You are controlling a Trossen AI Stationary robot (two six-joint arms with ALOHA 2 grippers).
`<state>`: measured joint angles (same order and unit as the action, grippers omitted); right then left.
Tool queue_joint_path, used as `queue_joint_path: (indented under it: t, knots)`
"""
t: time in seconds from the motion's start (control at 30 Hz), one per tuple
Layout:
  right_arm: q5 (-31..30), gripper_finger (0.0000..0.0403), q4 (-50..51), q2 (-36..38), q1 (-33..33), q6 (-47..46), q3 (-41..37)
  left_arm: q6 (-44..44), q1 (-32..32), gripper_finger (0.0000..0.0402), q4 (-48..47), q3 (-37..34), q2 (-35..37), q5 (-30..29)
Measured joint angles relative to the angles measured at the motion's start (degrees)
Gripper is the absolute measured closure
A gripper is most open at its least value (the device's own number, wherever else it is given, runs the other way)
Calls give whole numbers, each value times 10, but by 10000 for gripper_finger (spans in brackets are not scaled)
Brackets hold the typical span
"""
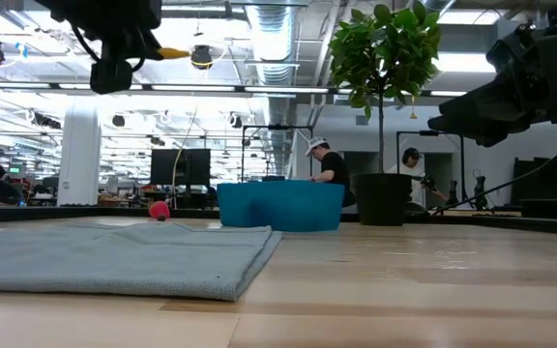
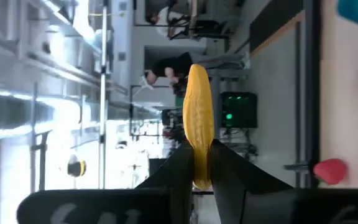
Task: Pick and placing Produce into tupperware
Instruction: Put the corn into the container
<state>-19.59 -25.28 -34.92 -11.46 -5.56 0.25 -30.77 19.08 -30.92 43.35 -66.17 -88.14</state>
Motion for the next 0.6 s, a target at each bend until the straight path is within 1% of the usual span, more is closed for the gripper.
queue_joint_path:
  t: [0.1,0.17,0.27,0.33,0.37,0.43,0.53,0.6]
  knots:
    - [0,129,0,0,0,0,0,5,-1,367,-1,0,-3,10]
    - [0,129,0,0,0,0,0,34,0,367,1,0,-3,7]
    - [0,129,3,0,0,0,0,125,-2,367,19,0,-3,11]
    - [0,129,8,0,0,0,0,202,-3,367,24,0,-2,29]
    - [0,129,11,0,0,0,0,236,-3,367,24,0,-2,48]
    - [0,129,13,0,0,0,0,306,-3,367,23,0,-2,103]
    - [0,129,17,0,0,0,0,412,-3,367,22,0,-2,211]
    - [0,129,16,0,0,0,0,500,-6,367,22,0,-2,283]
